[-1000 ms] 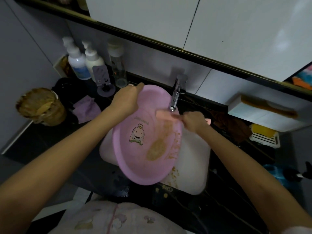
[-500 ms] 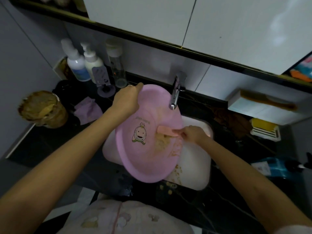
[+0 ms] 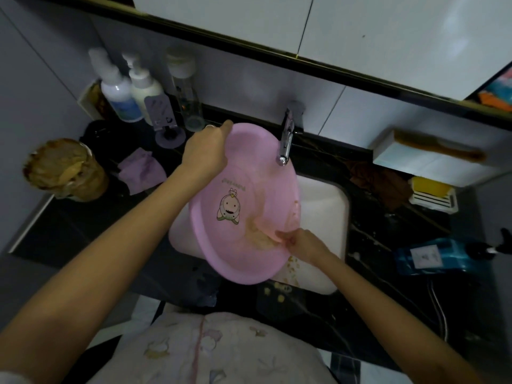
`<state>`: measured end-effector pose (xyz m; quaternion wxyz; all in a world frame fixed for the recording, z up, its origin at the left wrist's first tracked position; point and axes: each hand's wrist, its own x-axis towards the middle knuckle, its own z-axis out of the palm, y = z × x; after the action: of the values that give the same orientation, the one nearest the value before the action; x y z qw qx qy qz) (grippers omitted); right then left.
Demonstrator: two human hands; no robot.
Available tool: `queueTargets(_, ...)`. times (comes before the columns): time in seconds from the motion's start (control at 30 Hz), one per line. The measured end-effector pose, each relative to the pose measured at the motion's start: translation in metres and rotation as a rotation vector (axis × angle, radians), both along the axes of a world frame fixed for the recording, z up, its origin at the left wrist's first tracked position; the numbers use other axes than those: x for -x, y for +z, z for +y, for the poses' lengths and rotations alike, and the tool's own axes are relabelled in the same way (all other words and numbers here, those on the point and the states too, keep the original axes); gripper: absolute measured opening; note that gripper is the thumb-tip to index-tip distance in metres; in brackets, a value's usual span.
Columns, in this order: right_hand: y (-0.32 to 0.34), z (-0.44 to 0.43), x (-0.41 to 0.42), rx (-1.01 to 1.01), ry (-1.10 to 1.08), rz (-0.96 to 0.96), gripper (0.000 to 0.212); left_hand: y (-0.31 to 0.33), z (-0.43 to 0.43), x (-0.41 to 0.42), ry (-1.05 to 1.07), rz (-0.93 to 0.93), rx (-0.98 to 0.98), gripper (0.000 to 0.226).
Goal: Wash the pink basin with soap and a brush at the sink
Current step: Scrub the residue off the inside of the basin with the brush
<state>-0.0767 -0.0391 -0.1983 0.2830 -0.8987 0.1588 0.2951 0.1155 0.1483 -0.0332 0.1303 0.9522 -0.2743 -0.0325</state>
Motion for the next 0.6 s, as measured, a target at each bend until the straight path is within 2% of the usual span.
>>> queueTargets(0.13, 0.015, 0.005, 0.008, -0.216, 0.057, 0.113, 0.042, 0.000, -0.001, 0.000, 0.000, 0.006, -0.011, 0.069)
queueTargets(0.23, 0.027, -0.013, -0.005, -0.181, 0.165, 0.165, 0.039, -0.002, 0.002, -0.001, -0.002, 0.020, -0.027, 0.072)
queueTargets(0.37, 0.045, -0.049, -0.048, 0.202, 0.214, 0.154, 0.041, 0.001, 0.003, -0.001, 0.000, 0.038, -0.027, 0.072)
queueTargets(0.5, 0.061, -0.071, -0.088, 0.605, 0.511, -0.128, 0.039, 0.005, -0.002, 0.000, -0.015, 0.042, -0.056, 0.071)
queueTargets(0.6, 0.082, -0.074, -0.115, 0.726, 0.653, -0.300, 0.043, 0.005, -0.003, -0.001, -0.020, 0.034, -0.079, 0.073)
